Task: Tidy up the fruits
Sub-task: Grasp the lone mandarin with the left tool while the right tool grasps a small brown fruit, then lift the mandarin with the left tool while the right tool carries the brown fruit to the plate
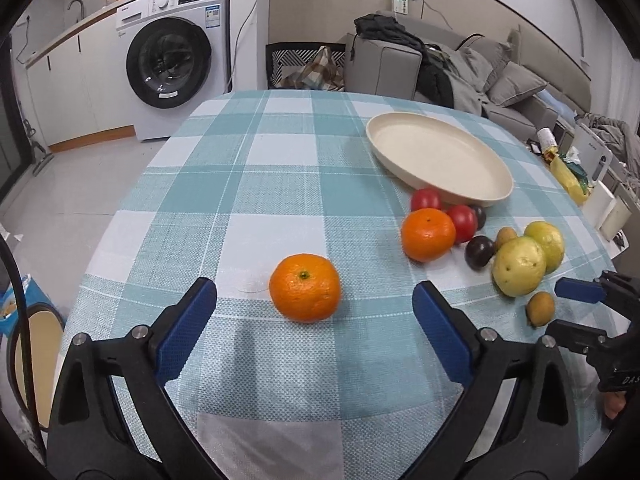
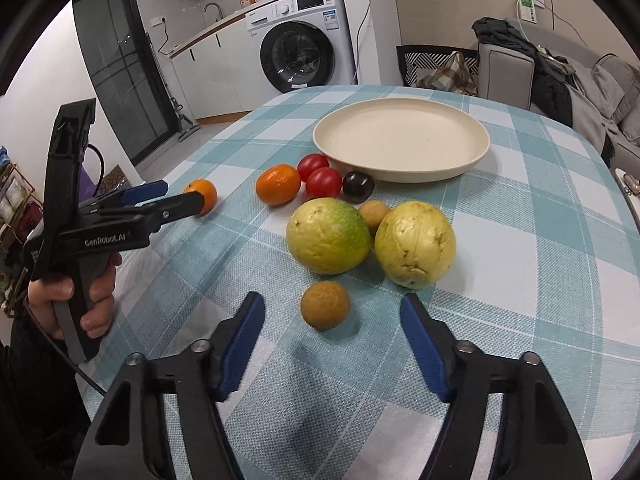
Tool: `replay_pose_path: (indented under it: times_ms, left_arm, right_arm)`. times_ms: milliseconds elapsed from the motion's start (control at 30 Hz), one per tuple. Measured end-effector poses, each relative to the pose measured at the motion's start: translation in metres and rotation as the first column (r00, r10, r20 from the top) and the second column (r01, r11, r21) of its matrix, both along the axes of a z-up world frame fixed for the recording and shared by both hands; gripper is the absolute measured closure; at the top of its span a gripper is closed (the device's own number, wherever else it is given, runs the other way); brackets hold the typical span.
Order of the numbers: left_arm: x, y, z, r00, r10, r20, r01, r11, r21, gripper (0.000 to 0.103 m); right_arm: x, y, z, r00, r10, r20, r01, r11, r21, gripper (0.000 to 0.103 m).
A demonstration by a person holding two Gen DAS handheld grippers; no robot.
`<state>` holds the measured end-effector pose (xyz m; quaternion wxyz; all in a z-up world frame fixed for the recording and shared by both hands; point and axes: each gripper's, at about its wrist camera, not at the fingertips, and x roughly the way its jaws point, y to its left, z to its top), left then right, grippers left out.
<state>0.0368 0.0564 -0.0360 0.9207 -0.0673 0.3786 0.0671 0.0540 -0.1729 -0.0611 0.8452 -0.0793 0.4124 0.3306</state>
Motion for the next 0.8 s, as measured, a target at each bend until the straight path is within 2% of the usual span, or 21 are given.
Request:
replay_pose_path:
  times_ms: [100,267,500,533,800]
  left_arm:
    - [0.007,0.003,-0.006,0.999,-0.003,-0.041,0.003,1.000,-0.022,0.016]
    - [0.016,0.006,-0.014,0.996,-0.014,-0.083,0.010,0.999,-0.048,0.030]
    - [0.021,0.005,-0.018,0.995,-0.025,-0.093,0.020,0.998,-0.055,0.059]
    - [0.021,0.005,-0.018,0.995,-0.025,-0.092,0.020,0.998,-0.055,0.066]
    - [0.019,0.004,-0.016,0.996,-0.046,-0.080,0.041,0.997,-0.063,0.067]
  right_arm:
    - [0.002,0.003,-0.004,1.000,0.011,-0.024,-0.011,1.000,-0.003,0.046]
    - [0.001,0.008,-0.008,0.999,0.016,-0.037,-0.017,1.000,-0.016,0.055]
    - [0.001,0.013,-0.006,0.999,0.025,-0.036,-0.026,0.999,-0.027,0.063]
    - [0.000,0.013,-0.006,0.999,0.025,-0.037,-0.026,0.999,-0.026,0.063]
    - [-0.001,0.013,-0.006,0.999,0.032,-0.041,-0.033,0.999,-0.021,0.071]
